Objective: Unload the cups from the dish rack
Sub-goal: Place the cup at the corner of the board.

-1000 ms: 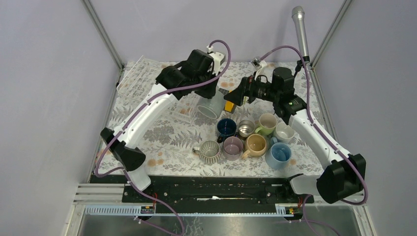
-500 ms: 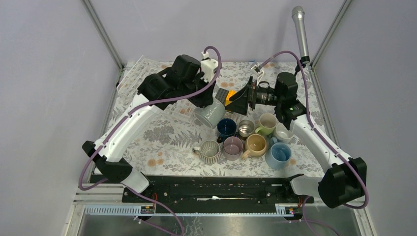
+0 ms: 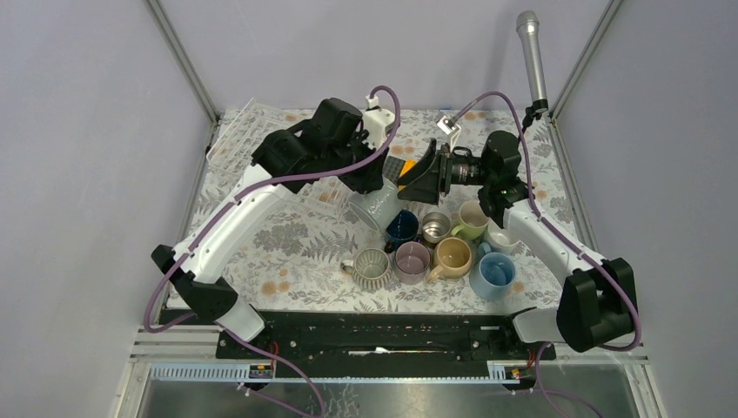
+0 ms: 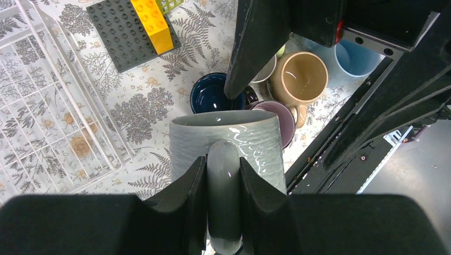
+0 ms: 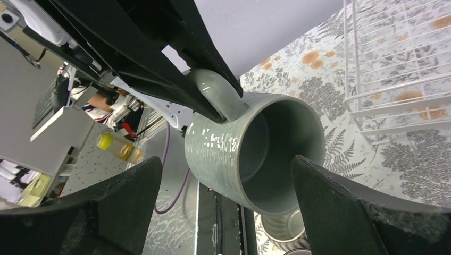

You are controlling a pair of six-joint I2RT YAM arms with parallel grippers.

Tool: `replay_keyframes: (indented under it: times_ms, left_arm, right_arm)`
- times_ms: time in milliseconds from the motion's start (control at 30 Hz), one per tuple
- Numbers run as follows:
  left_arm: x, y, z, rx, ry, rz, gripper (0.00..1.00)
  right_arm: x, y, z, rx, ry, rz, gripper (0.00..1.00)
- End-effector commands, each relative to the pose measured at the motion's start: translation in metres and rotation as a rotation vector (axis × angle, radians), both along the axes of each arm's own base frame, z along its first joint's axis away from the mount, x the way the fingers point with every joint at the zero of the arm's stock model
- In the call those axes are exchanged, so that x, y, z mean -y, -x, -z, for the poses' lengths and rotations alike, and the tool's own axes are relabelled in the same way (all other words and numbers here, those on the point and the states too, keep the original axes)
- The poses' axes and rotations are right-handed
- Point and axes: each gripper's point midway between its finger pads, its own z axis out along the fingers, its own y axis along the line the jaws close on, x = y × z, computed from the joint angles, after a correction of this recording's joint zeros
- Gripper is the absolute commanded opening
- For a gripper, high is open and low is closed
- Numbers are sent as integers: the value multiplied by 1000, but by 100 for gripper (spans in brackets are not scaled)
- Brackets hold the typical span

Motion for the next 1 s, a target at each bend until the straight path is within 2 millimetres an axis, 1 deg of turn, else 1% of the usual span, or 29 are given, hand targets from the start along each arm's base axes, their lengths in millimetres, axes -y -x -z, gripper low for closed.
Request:
replay_keyframes:
  times_ms: [0, 133, 300, 433, 533, 667, 767, 800, 900, 967]
  left_arm:
    - [21, -5, -43, 109, 129, 55, 0]
    - [24, -7, -44, 110, 133, 59, 0]
    - [28, -7, -47, 116, 143, 71, 0]
    - [31, -6, -50, 120, 152, 82, 0]
    - [32, -5, -51, 121, 154, 88, 0]
    - [35, -6, -52, 126, 160, 92, 0]
    - [37, -7, -54, 132, 170, 92, 0]
    - [37, -8, -55, 134, 173, 91, 0]
    - [40, -9, -58, 139, 183, 95, 0]
    - [41, -10, -59, 143, 184, 93, 0]
  right_arm:
    - [-6, 13, -8, 44, -33, -89, 96]
    - [-11, 19, -6, 26, -49, -130, 92]
    - [-11, 25, -3, -13, -70, -171, 86]
    - [-11, 25, 1, -30, -68, -175, 84]
    - [-11, 26, -1, -40, -75, -178, 83]
    - [-11, 30, -7, -62, -103, -203, 71]
    - [-11, 34, -13, -81, -137, -243, 66]
    - [-10, 38, -17, -54, -157, -262, 64]
    - [-11, 37, -16, -101, -165, -288, 58]
    - [-11, 37, -15, -102, -165, -287, 57]
